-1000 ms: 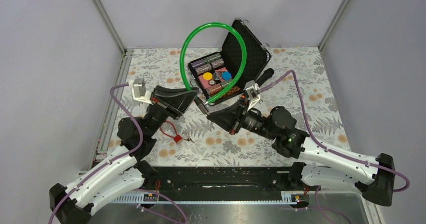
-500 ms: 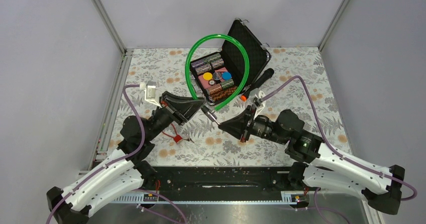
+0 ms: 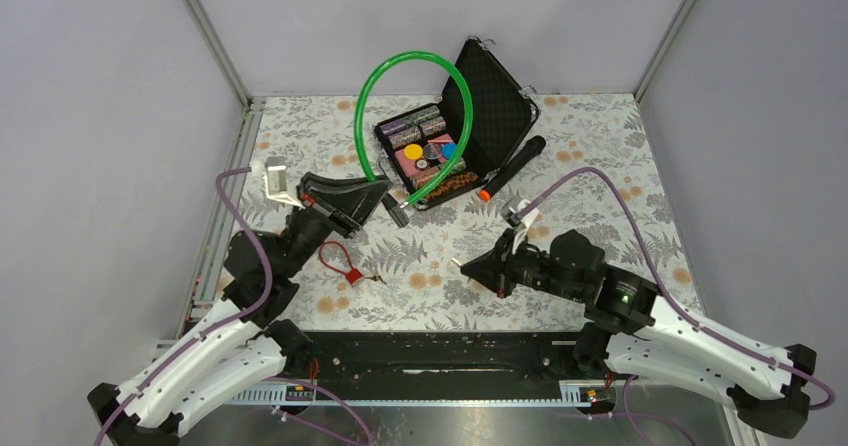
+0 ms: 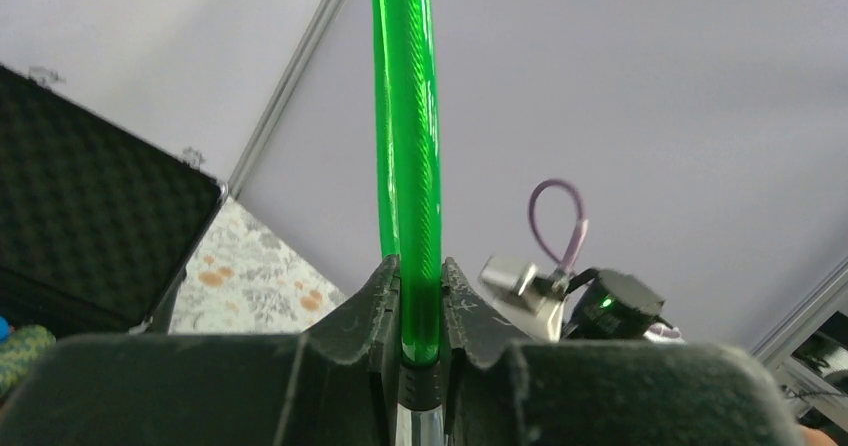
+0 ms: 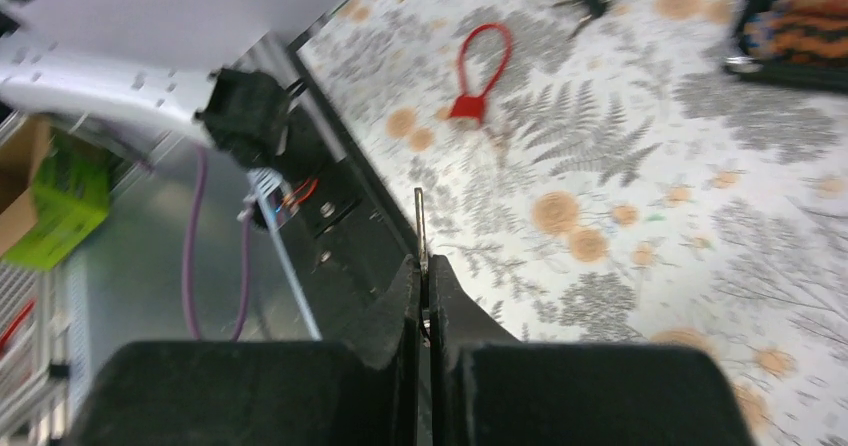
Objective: Lock with the key
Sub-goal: Place the lock at the center of the board.
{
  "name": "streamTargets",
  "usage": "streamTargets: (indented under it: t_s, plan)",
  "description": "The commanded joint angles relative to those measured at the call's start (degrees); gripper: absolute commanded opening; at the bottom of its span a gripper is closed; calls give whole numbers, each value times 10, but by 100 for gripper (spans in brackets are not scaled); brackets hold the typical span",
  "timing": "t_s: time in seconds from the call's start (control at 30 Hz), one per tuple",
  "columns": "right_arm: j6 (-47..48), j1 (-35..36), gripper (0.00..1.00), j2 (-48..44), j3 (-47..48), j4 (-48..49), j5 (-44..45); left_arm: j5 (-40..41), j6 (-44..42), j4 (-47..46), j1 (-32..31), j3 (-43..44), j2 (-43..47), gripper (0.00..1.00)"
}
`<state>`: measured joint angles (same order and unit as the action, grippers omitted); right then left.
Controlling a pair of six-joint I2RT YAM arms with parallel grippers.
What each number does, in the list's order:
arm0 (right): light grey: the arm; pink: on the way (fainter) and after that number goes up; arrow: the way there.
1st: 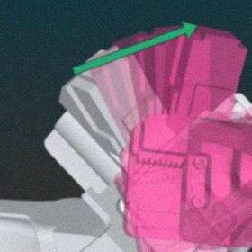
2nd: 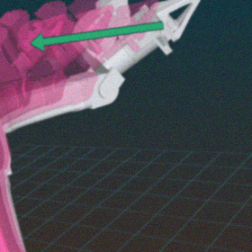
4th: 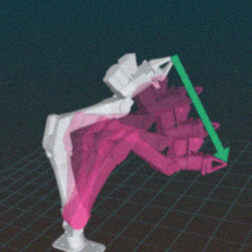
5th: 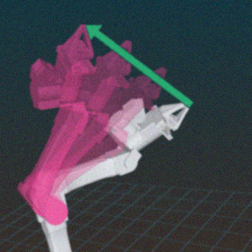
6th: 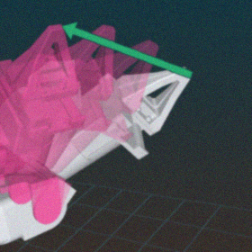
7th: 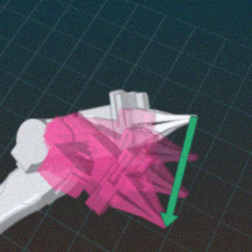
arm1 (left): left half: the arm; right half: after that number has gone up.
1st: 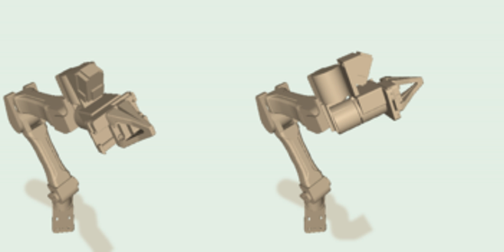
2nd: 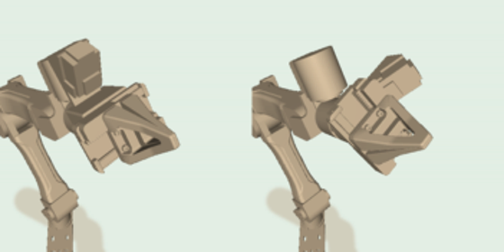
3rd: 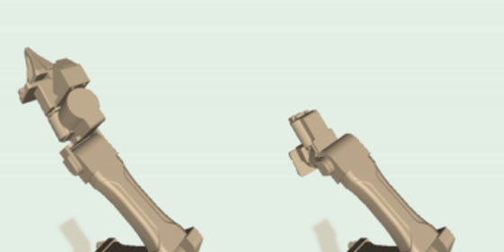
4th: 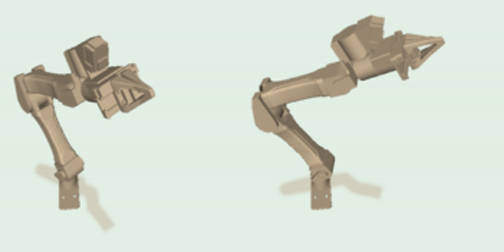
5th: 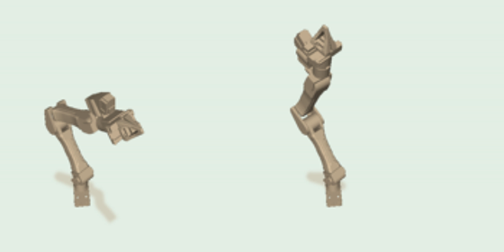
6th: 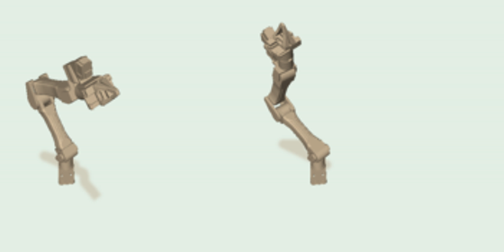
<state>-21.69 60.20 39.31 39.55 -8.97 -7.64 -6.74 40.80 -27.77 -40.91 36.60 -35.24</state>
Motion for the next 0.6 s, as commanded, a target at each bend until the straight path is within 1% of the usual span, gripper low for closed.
streamTargets:
  t_s: [0.0,0.07,0.17,0.27,0.4,0.5,0.57]
  plan:
    - [-23,-4,0,-44,2,-20,178,-45,30,-18,0,-29,-53,0]
    - [-43,-4,0,-58,-2,-31,245,-90,65,-48,-1,-56,-117,0]
    - [-73,-4,0,-67,-8,-55,343,-119,84,-82,-9,-87,-199,0]
    - [-86,-5,0,-58,-3,-86,414,-133,87,-134,-38,-110,-278,0]
    - [-99,-16,0,-24,-3,-92,417,-151,91,-181,-74,-104,-381,0]
    - [-116,-34,0,9,-11,-87,392,-148,124,-214,-78,-103,-442,0]
    - [-126,-54,0,28,-30,-60,363,-144,140,-216,-78,-94,-471,0]
